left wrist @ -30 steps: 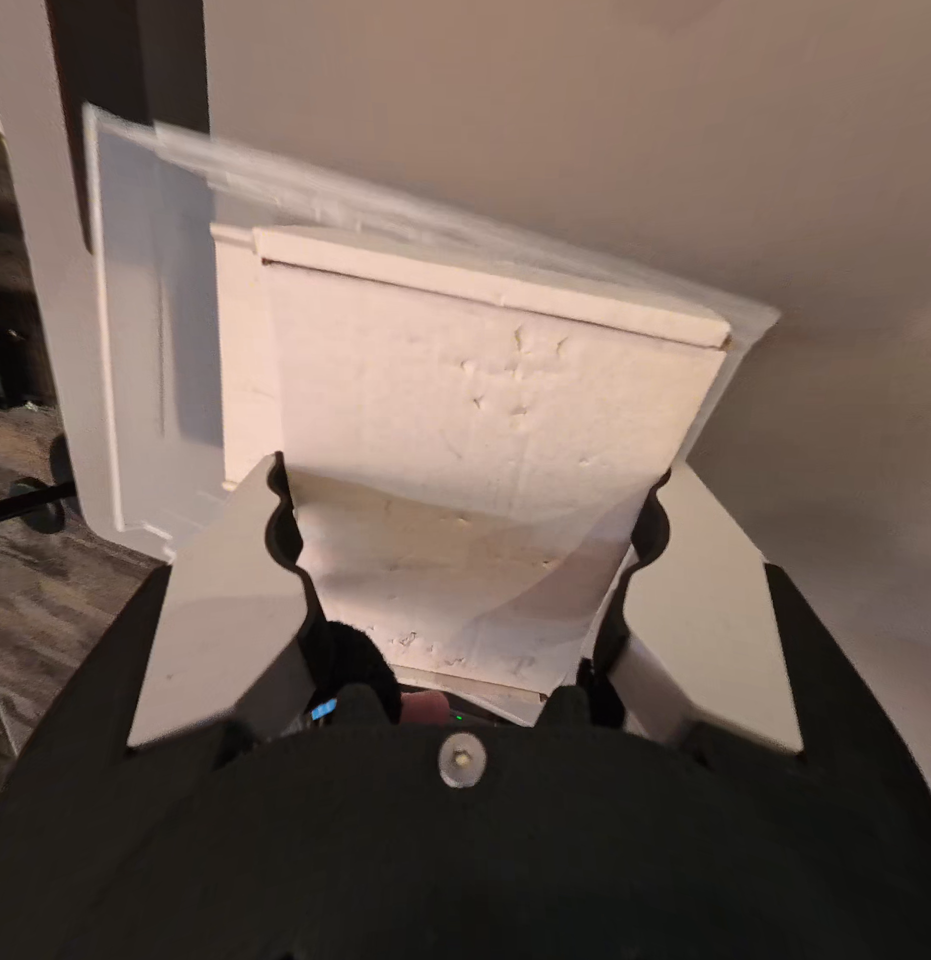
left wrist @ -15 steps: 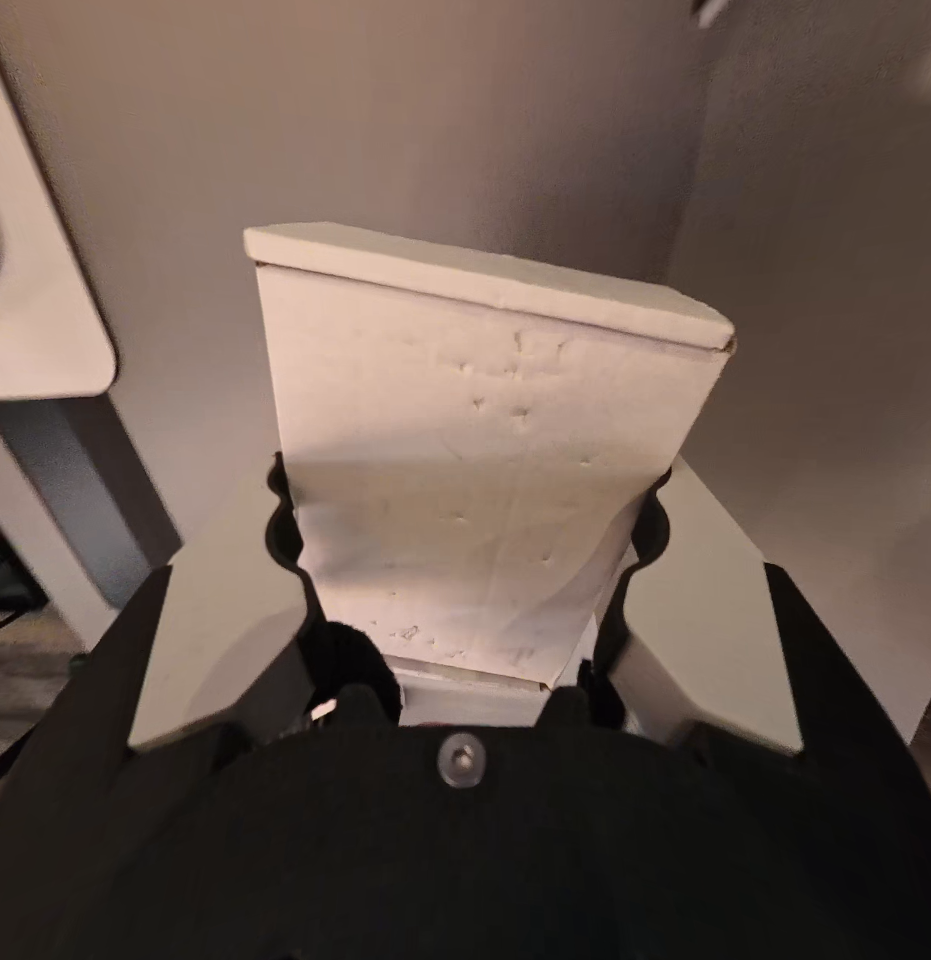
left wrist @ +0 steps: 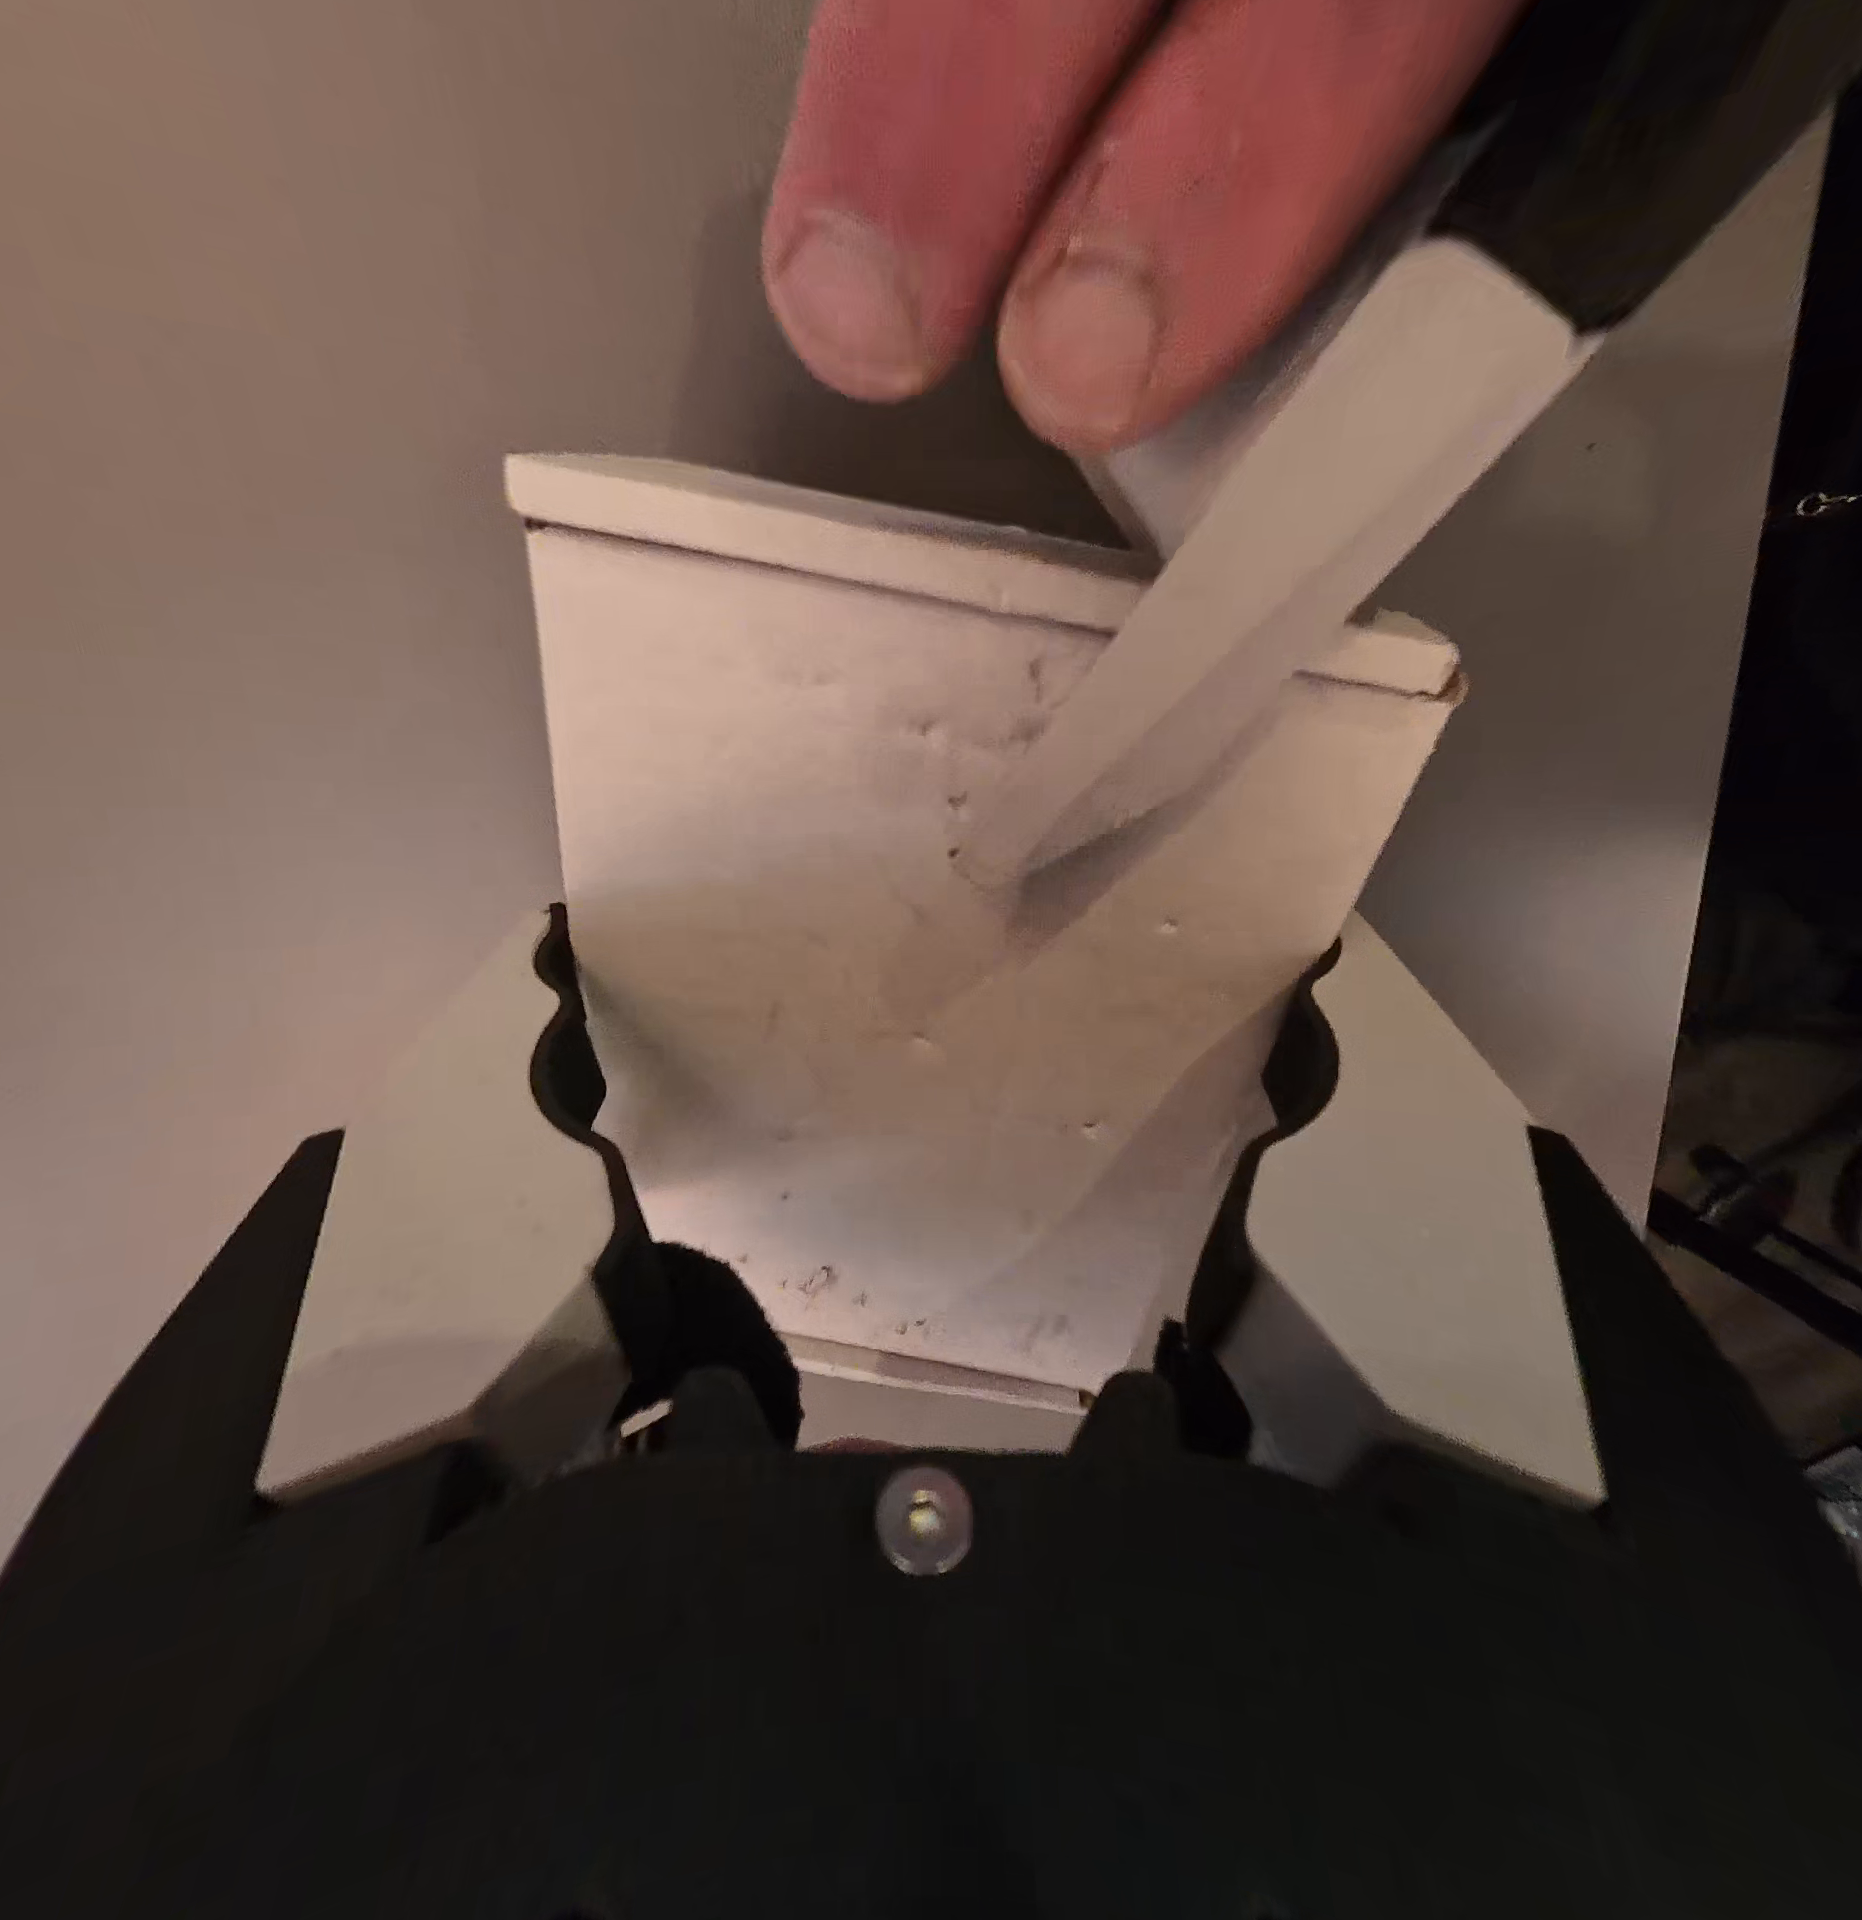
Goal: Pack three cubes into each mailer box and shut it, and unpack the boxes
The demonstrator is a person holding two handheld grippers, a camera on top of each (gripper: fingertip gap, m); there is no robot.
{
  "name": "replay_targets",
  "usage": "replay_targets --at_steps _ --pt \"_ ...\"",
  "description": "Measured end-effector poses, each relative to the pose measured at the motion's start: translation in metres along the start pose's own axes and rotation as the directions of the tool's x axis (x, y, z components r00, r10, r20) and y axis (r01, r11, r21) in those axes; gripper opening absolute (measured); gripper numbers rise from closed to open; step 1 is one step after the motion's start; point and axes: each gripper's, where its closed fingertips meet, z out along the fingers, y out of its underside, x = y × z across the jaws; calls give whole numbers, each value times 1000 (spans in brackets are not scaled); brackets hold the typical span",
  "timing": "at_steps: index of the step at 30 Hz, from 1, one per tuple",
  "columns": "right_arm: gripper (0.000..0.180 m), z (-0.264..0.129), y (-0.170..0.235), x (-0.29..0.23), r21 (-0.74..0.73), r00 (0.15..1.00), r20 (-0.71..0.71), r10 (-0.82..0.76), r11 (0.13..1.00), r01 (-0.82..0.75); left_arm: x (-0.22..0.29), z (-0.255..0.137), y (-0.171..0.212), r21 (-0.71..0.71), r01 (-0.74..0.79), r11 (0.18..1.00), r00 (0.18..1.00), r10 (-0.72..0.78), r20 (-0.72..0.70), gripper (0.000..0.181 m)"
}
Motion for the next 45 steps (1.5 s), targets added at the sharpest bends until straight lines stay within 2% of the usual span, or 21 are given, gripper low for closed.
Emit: replay_targets --at_steps 1,4,11,17,21,23,25,26,29,31,33,39,41,43,45 --pt "68 0 1 -3 -1 1000 10 -11 1000 11 0 1 0 -9 4 1000 1000 -4 0 131" --pt "67 -2 7 -3 -11 999 32 -7 1000 7 0 1 -5 29 82 996 997 -82 -2 132" --pt "67 -22 38 0 22 986 99 132 991 -135 14 -21 9 214 9 977 967 -63 247 131" --pt "67 -32 47 4 52 965 158 211 974 -222 4 -9 30 272 -85 959 844 -75 530 120" --pt "67 -35 45 1 77 944 208 255 958 -275 -10 0 18 382 -138 914 780 -137 610 111" --pt "67 -37 46 0 83 931 235 281 948 -307 -15 3 11 376 -198 905 739 -114 664 105" --pt "67 -38 50 0 78 919 251 303 940 -331 -14 1 1 425 -250 870 729 -119 674 94" --pt "67 -39 52 1 79 912 259 318 934 -348 -16 -2 -1 444 -257 858 718 -138 683 94" --pt "67 -40 57 2 78 893 275 357 917 -391 -21 -3 -1 476 -258 840 702 -175 690 91" --pt "67 -42 57 2 84 883 288 371 908 -410 -28 1 6 442 -263 858 663 -173 729 83" --pt "67 -43 57 2 86 878 297 375 905 -416 -29 -2 4 484 -283 828 646 -209 735 75" --pt "67 -44 58 3 68 871 303 387 903 -425 -30 -4 2 498 -316 808 616 -224 755 72" --pt "67 -45 58 7 54 884 275 377 912 -406 -29 -4 1 507 -309 805 625 -230 746 71" --pt "79 -48 58 18 37 918 207 337 935 -352 -29 -4 0 508 -300 807 635 -228 738 70" --pt "76 -56 56 24 0 966 146 212 977 -214 -28 -3 -2 514 -280 811 655 -230 720 70"
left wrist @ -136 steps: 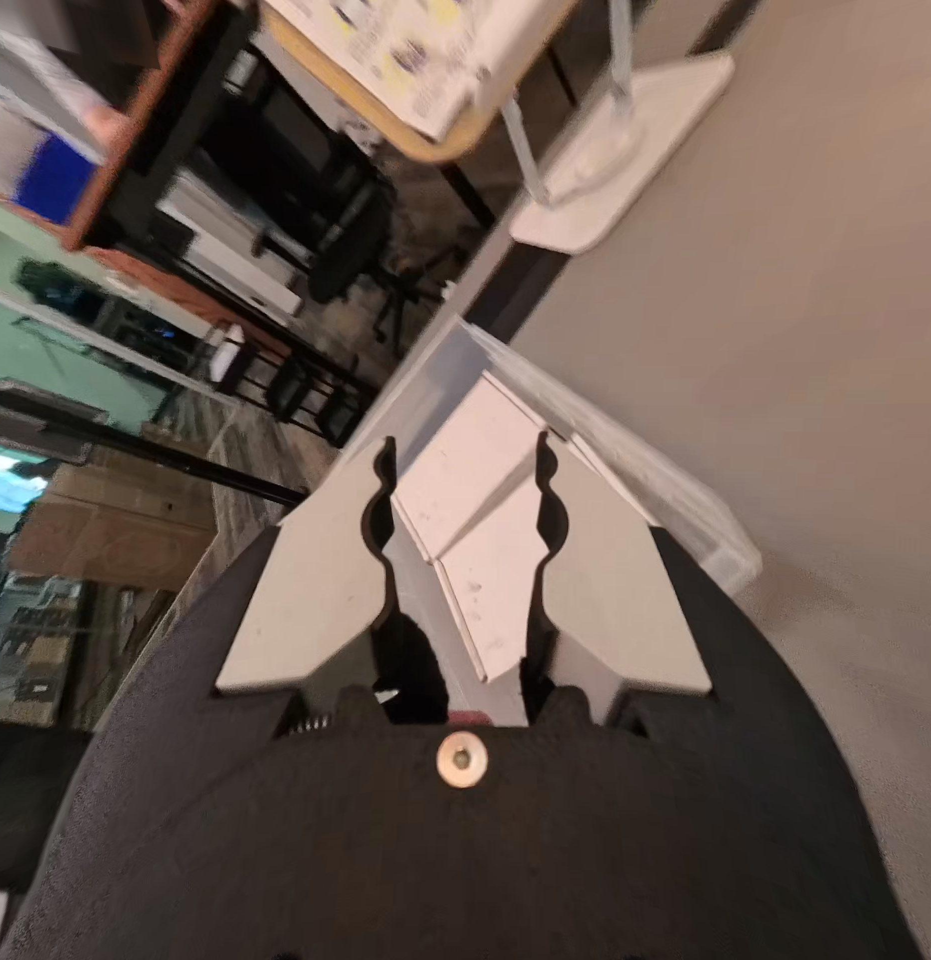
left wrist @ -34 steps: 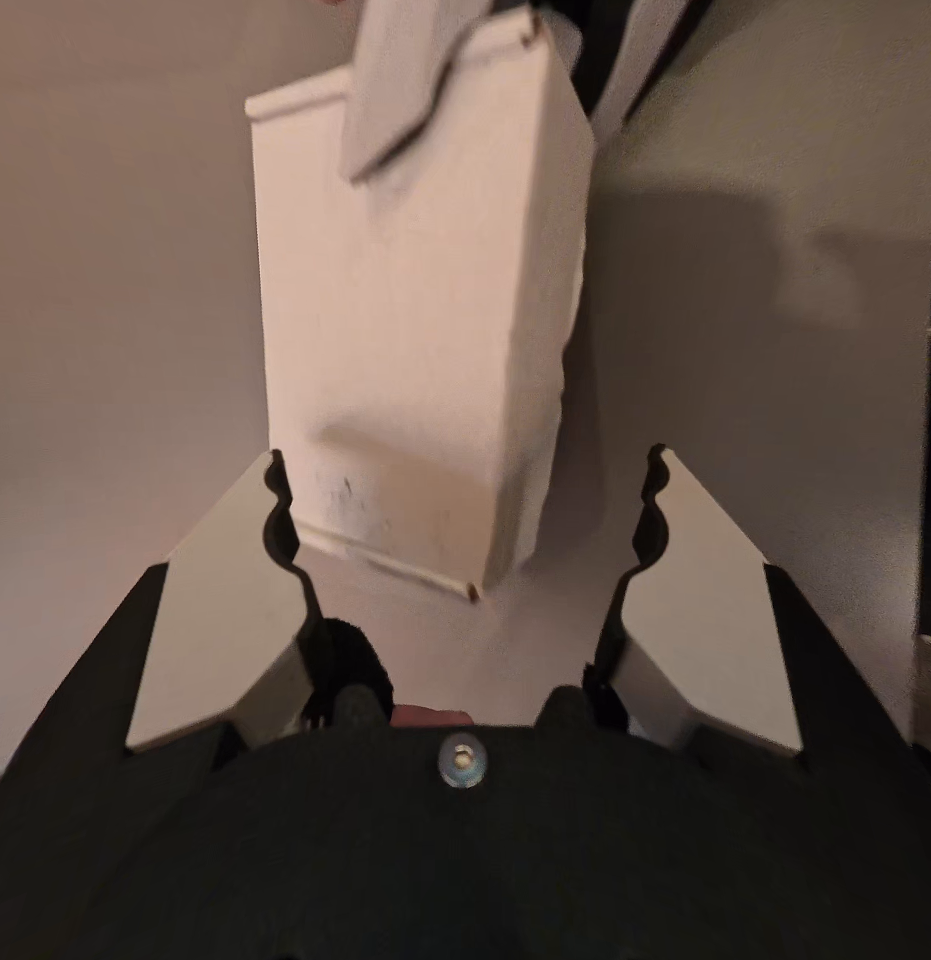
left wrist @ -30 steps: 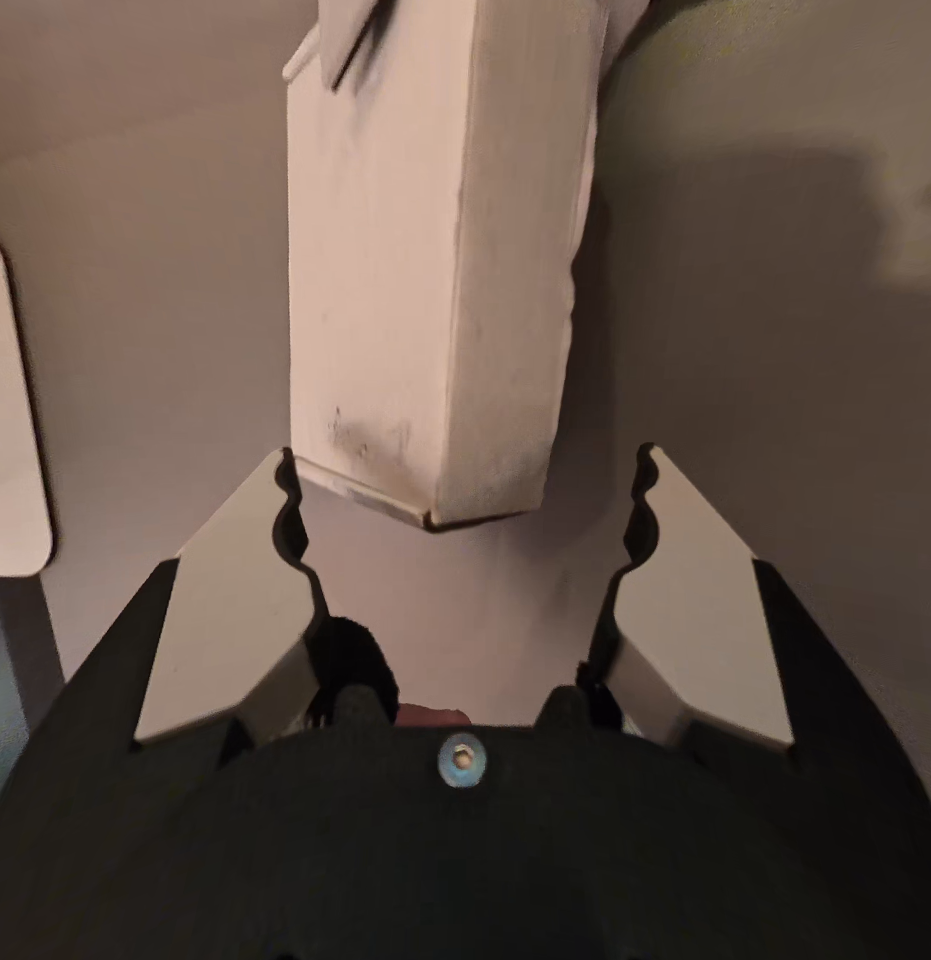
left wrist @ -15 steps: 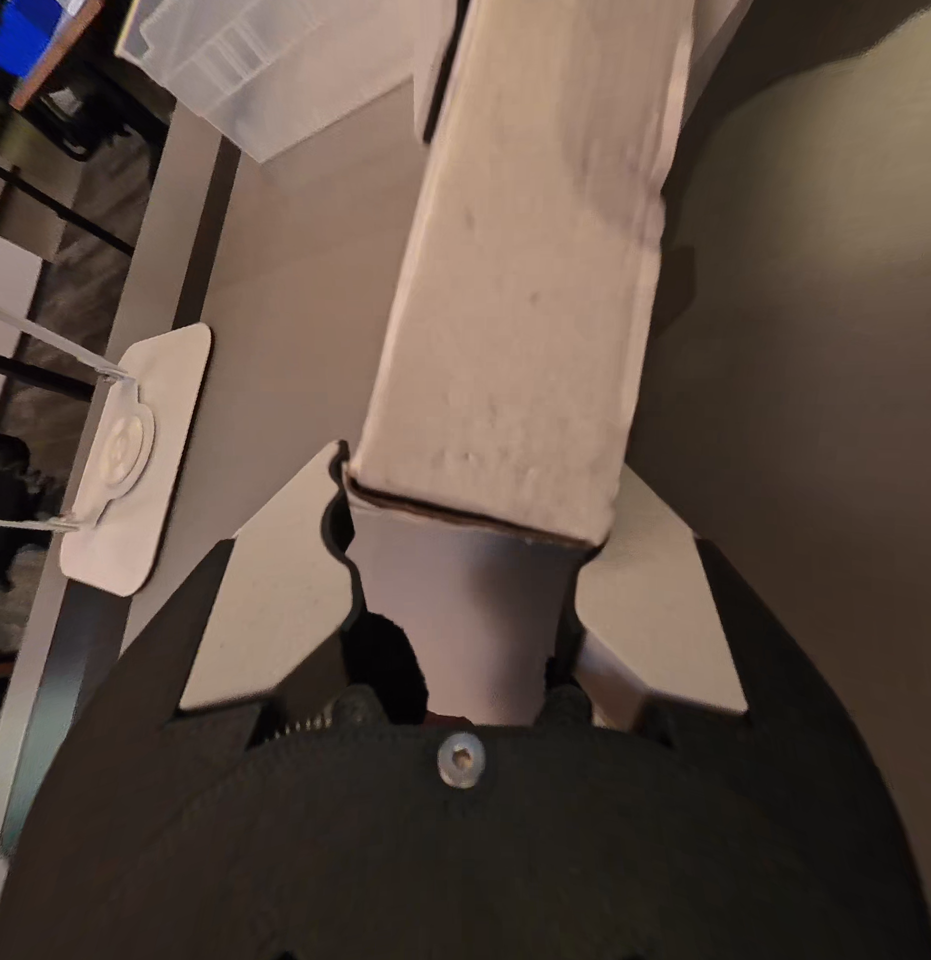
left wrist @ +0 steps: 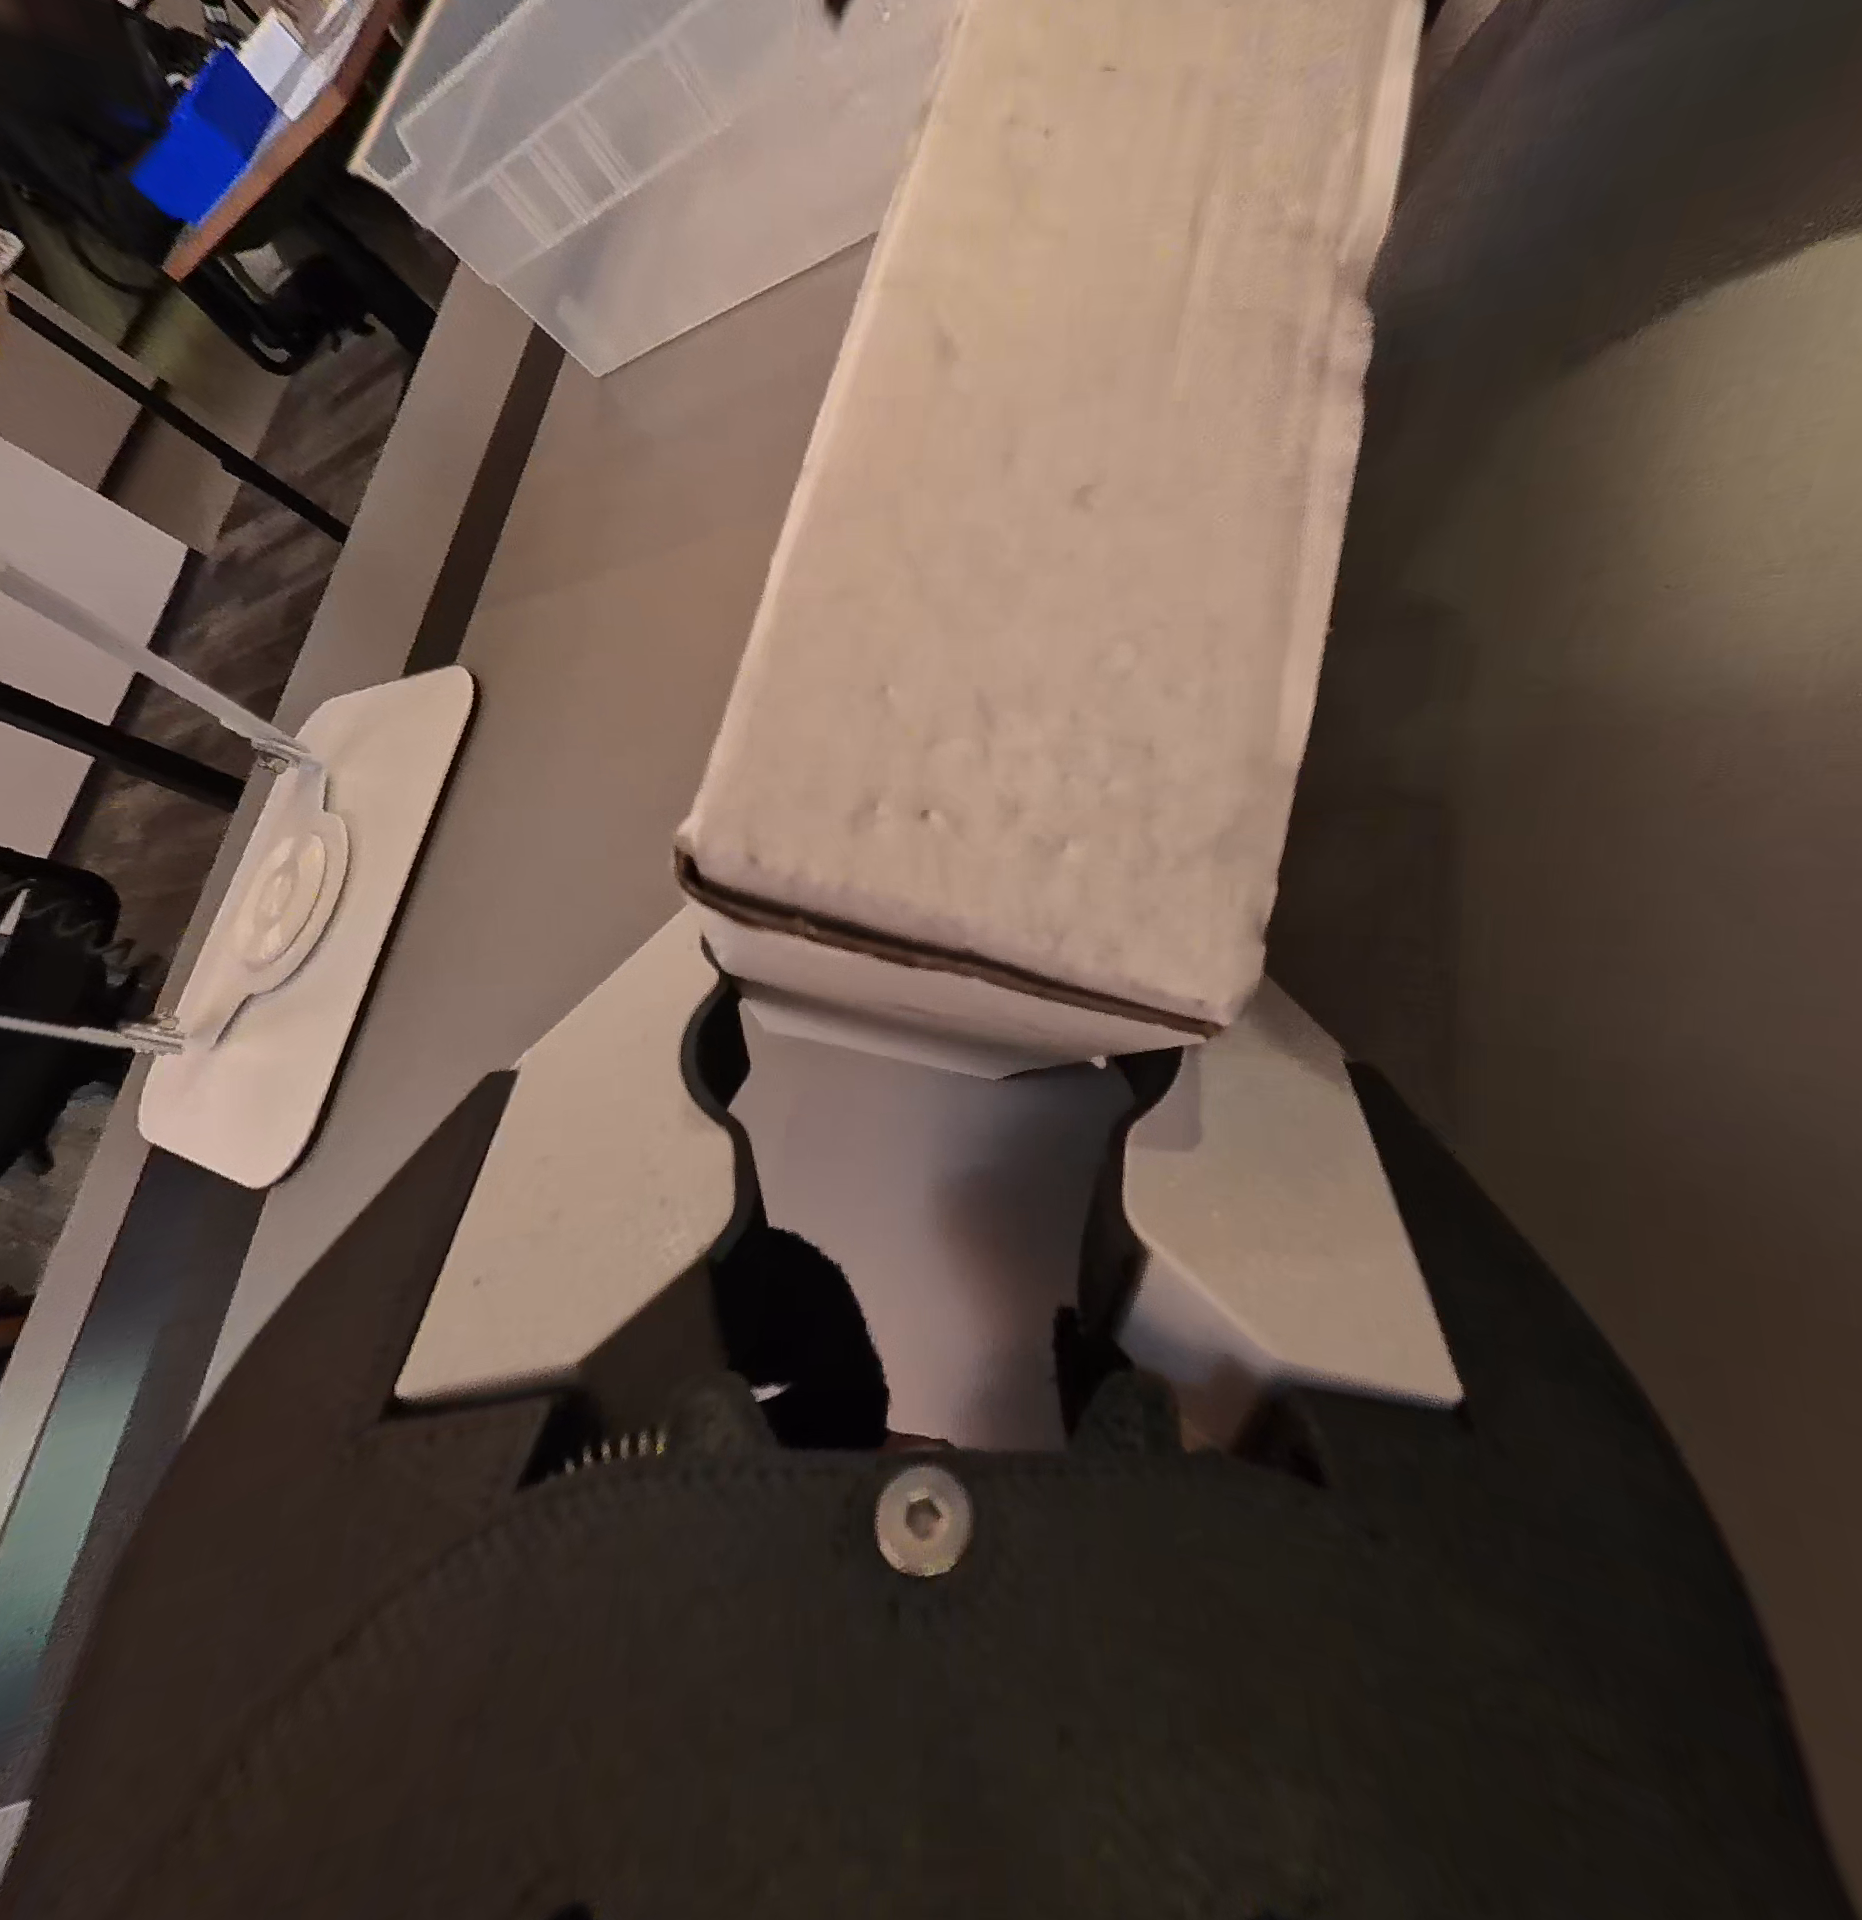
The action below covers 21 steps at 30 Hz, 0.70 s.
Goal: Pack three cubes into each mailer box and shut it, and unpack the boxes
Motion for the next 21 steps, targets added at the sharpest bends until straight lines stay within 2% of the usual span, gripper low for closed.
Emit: replay_targets --at_steps 5,8,9,12,19,21 --pt "54 -11 -21 -6 -51 988 -51 -143 989 141 1 -1 0 -24 15 1000 999 -16 -28 70" --pt "49 -11 -24 -8 -77 980 -79 -181 981 175 2 -1 1 -31 33 999 999 -34 -39 70" --pt "42 -12 -27 -10 -66 979 -82 -189 981 184 2 -2 1 -39 37 999 998 -39 -45 70" --pt "26 -13 -32 -15 -46 982 -84 -168 985 165 3 -1 0 -42 49 998 997 -51 -57 70" --pt "17 -16 -37 -17 12 995 -76 -57 998 58 5 -1 -1 -43 55 998 996 -58 -74 69" --pt "0 -18 -45 -19 65 999 -48 7 998 -4 6 -1 -2 -39 61 997 995 -64 -82 69"
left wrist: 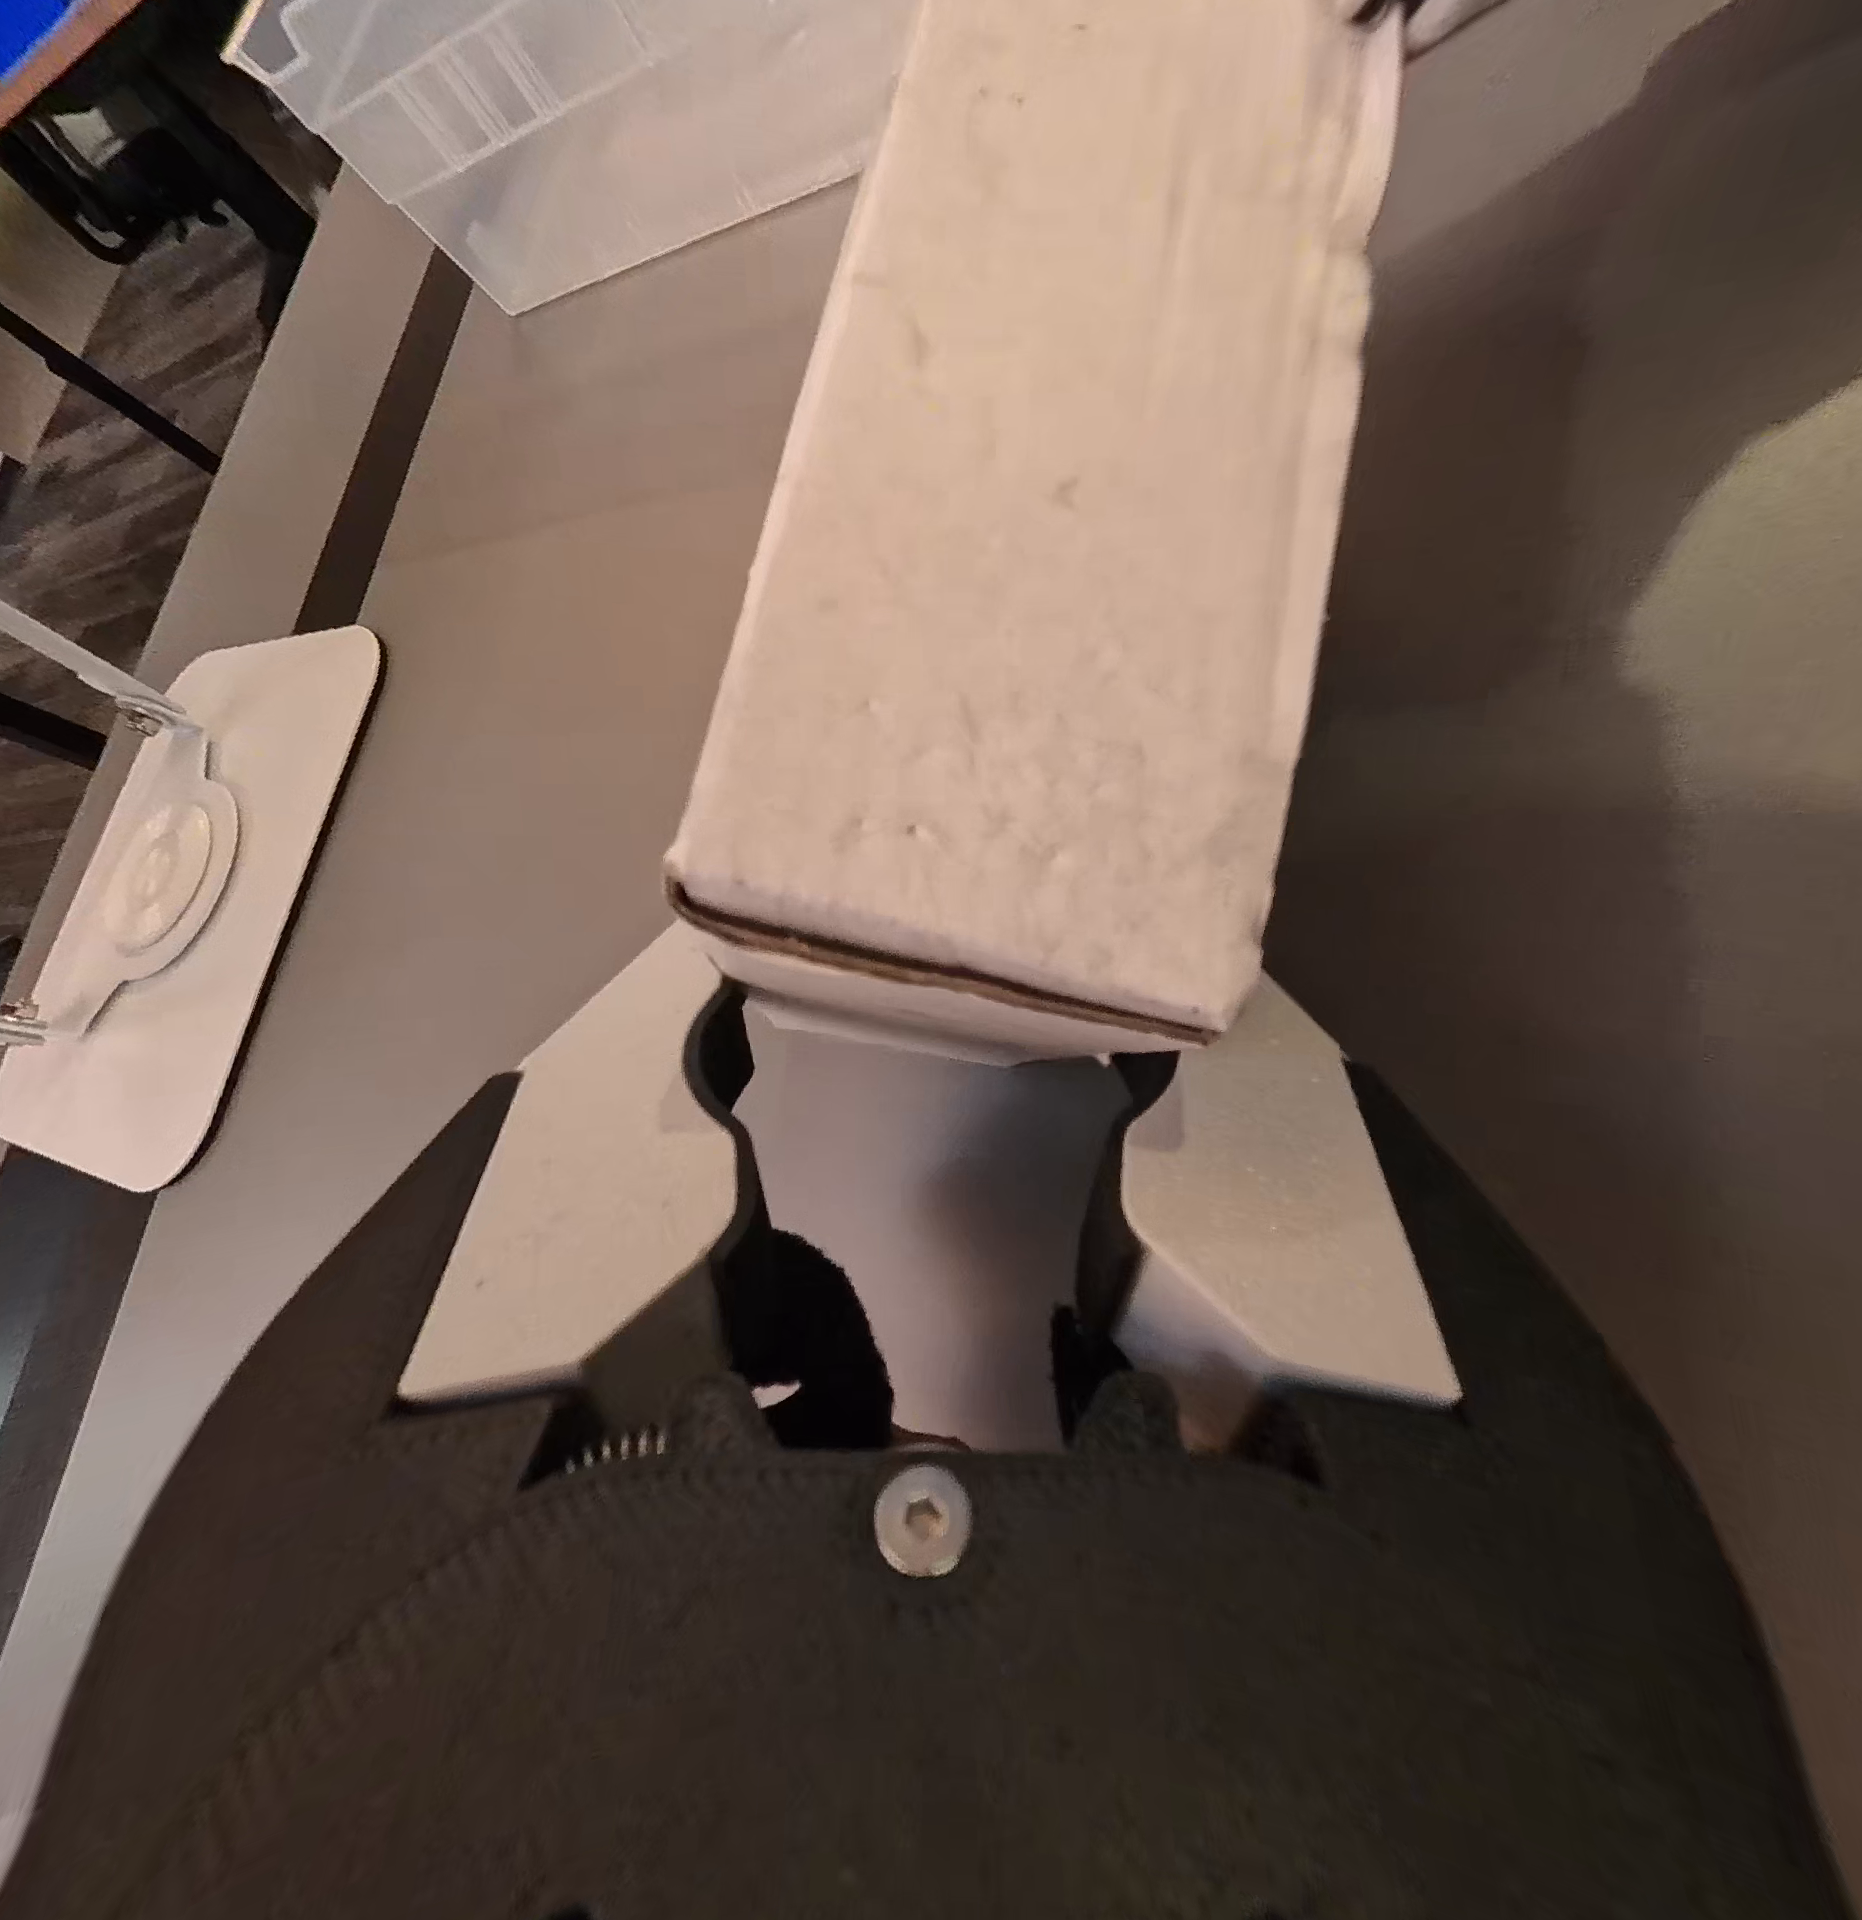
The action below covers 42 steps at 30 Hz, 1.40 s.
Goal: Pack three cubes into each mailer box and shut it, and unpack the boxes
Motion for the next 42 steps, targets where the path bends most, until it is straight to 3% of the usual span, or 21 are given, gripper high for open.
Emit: replay_targets --at_steps 3,11,18,22,27,34,37,42 --pt "0 3 6 2 -33 999 -27 -23 999 22 -3 1 2 -19 5 1000 1000 -5 15 67" --pt "0 12 7 9 -170 921 -200 -334 938 303 -7 -1 7 -43 13 999 1000 -12 22 66" --pt "0 10 2 15 -40 985 -170 -24 999 17 -7 -1 8 -74 -13 997 999 16 39 65" --pt "0 8 1 17 -15 989 -139 46 999 -49 -7 0 9 -110 -33 993 998 38 45 65" --pt "0 6 -11 24 88 959 -67 275 959 -269 -8 2 11 -146 -44 988 997 52 55 63" --pt "0 9 -6 31 46 906 -27 423 906 -422 -14 5 12 -187 -49 981 994 66 82 61" --pt "0 9 1 26 -31 969 -83 234 971 -237 -14 6 12 -214 -67 974 993 86 79 62" --pt "4 11 9 23 -169 980 -170 -107 983 78 -13 6 13 -252 -68 965 994 87 62 63"
